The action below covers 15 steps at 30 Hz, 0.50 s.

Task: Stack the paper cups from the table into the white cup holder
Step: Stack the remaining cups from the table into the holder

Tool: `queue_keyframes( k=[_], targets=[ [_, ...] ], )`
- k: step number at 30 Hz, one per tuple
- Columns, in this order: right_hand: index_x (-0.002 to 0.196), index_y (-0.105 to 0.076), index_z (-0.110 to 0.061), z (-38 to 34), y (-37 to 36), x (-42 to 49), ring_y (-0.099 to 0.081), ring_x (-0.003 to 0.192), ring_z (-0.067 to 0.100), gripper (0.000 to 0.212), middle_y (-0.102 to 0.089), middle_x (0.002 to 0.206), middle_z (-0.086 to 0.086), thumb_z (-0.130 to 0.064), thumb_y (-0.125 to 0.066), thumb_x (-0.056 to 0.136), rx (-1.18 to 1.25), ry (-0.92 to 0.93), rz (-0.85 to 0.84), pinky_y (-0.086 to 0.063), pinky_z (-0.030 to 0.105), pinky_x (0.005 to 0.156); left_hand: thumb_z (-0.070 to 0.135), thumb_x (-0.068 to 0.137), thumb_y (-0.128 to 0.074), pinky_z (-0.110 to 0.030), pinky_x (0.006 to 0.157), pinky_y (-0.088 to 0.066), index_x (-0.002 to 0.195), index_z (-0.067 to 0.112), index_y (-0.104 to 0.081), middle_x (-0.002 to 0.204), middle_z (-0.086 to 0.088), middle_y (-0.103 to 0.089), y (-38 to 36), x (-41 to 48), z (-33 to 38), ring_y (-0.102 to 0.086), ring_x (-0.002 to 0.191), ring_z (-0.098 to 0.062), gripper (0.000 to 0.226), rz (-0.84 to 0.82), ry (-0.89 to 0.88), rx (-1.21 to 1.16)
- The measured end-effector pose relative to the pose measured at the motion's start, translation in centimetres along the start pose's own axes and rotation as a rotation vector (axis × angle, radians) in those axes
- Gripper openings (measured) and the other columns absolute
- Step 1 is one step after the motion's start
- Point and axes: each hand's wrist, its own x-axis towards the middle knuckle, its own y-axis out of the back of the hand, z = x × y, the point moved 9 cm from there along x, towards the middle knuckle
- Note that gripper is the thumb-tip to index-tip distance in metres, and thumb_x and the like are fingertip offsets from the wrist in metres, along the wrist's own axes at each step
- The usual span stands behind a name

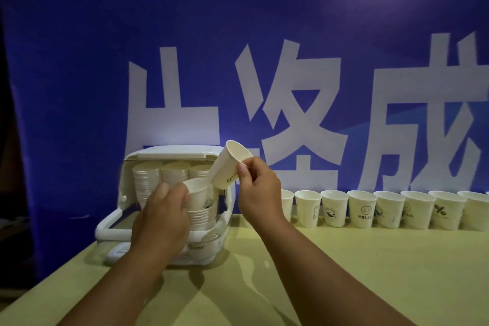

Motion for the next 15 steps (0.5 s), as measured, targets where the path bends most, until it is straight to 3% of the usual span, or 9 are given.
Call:
queue_keyframes(
  k=[3, 6, 9, 12, 15],
  targets=[
    [0.1, -0.06, -0.028, 0.0, -0.5, -0.1, -0.06, 0.091, 0.011, 0.007, -0.064, 0.098, -0.009, -0.031, -0.054, 0.102, -0.016, 0.012, -0.017, -0.055, 0.024, 0.077, 0.04, 0.105, -0.034, -0.036, 0.078, -0.053, 0.094, 0.033, -0.046, 0.108, 0.009, -0.042, -1.6, -0.1, -0.1, -0.049, 0.094, -0.013, 0.018, -0.062, -0.018, -0.019],
    [0.101, -0.059, -0.03, -0.4, -1.3, -0.5, -0.06, 0.091, 0.009, 0.004, -0.063, 0.1, -0.01, -0.029, -0.055, 0.102, -0.043, 0.032, -0.066, -0.052, 0.02, 0.077, 0.042, 0.105, -0.035, -0.032, 0.077, -0.052, 0.094, 0.037, -0.046, 0.1, 0.014, -0.052, -2.3, -0.3, -0.2, -0.053, 0.092, -0.009, 0.016, -0.083, -0.047, -0.084],
    [0.099, -0.059, -0.028, -0.8, -2.5, -1.1, -0.058, 0.089, 0.009, 0.007, -0.062, 0.099, -0.008, -0.028, -0.054, 0.102, -0.1, 0.063, -0.156, -0.052, 0.022, 0.077, 0.044, 0.104, -0.036, -0.039, 0.079, -0.059, 0.113, 0.038, -0.048, 0.107, 0.013, -0.059, -1.9, -0.5, -0.3, -0.059, 0.096, -0.009, 0.016, -0.063, -0.042, -0.154],
    [0.101, -0.062, -0.024, -0.5, -4.1, -1.8, -0.058, 0.088, 0.01, 0.009, -0.063, 0.098, -0.007, -0.028, -0.053, 0.102, -0.218, 0.075, -0.285, -0.052, 0.027, 0.079, 0.038, 0.105, -0.041, -0.04, 0.074, -0.059, 0.137, 0.037, -0.036, 0.114, 0.009, -0.058, -1.1, -0.8, 0.0, -0.06, 0.097, -0.013, 0.033, -0.009, -0.02, -0.258],
    [0.109, -0.063, -0.024, 0.4, -5.7, -2.4, -0.06, 0.092, 0.011, 0.012, -0.064, 0.103, -0.009, -0.03, -0.057, 0.101, -0.298, 0.053, -0.405, -0.05, 0.024, 0.081, 0.036, 0.106, -0.041, -0.046, 0.074, -0.06, 0.146, 0.04, -0.026, 0.115, 0.006, -0.058, -0.2, -1.1, 0.3, -0.061, 0.095, -0.014, 0.043, 0.041, -0.003, -0.34]
  ],
)
